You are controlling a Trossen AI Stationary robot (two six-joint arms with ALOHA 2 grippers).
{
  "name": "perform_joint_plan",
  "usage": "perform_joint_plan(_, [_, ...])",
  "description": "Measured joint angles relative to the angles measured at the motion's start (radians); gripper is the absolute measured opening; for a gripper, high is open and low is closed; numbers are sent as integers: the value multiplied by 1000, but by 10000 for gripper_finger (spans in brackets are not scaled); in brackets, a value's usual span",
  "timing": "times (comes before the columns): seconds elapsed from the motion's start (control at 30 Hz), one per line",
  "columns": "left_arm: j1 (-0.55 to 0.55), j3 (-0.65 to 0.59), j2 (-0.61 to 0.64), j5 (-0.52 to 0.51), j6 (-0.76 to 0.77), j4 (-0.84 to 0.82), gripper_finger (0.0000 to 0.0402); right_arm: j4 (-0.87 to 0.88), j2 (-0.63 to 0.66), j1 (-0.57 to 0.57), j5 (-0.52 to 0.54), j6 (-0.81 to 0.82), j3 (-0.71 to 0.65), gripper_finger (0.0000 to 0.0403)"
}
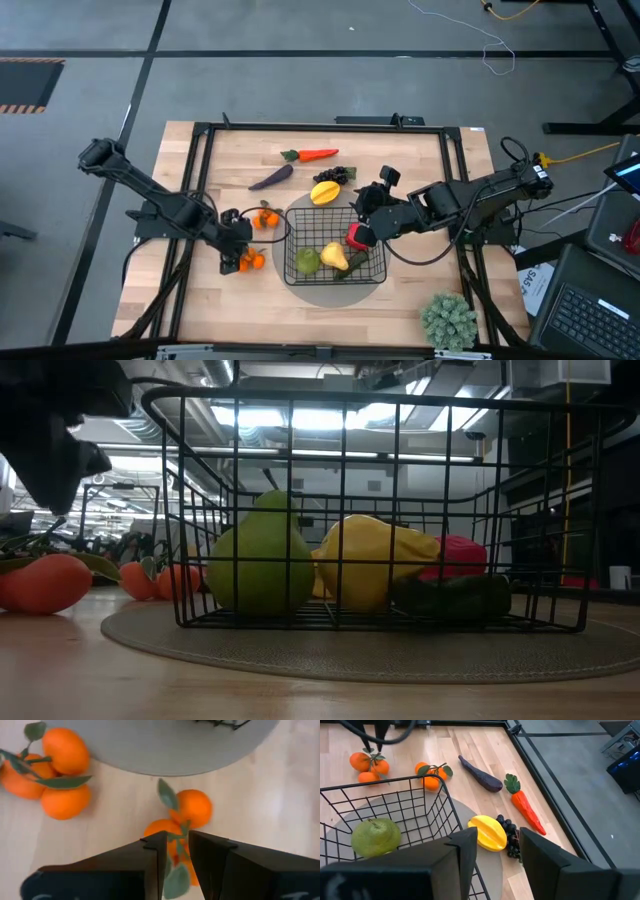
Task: Build produce basket
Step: Put the bottom orange tangerine into the black wire basket
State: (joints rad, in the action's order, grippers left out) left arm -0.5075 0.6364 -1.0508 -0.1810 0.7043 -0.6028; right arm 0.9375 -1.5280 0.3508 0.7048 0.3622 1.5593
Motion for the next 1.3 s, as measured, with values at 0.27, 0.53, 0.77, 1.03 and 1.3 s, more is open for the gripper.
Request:
perform_joint_plan(0.27, [0, -37, -43, 0, 69, 10, 70, 2, 0, 0, -1, 0, 0, 142])
perform_joint_plan(0.53, [0, -40, -43, 23, 75, 23, 70, 3, 0, 0, -1, 0, 0, 142])
perform_joint_plan(0.77, [0, -40, -43, 43, 52, 15, 69, 4, 0, 0, -1, 0, 0, 142])
perform_joint_plan(1.03, [0, -35, -30, 45, 45, -7, 69, 4, 0, 0, -2, 0, 0, 142])
perform_joint_plan(1.3, [0, -2, -26, 85, 47, -35, 69, 4, -1, 0, -2, 0, 0, 142])
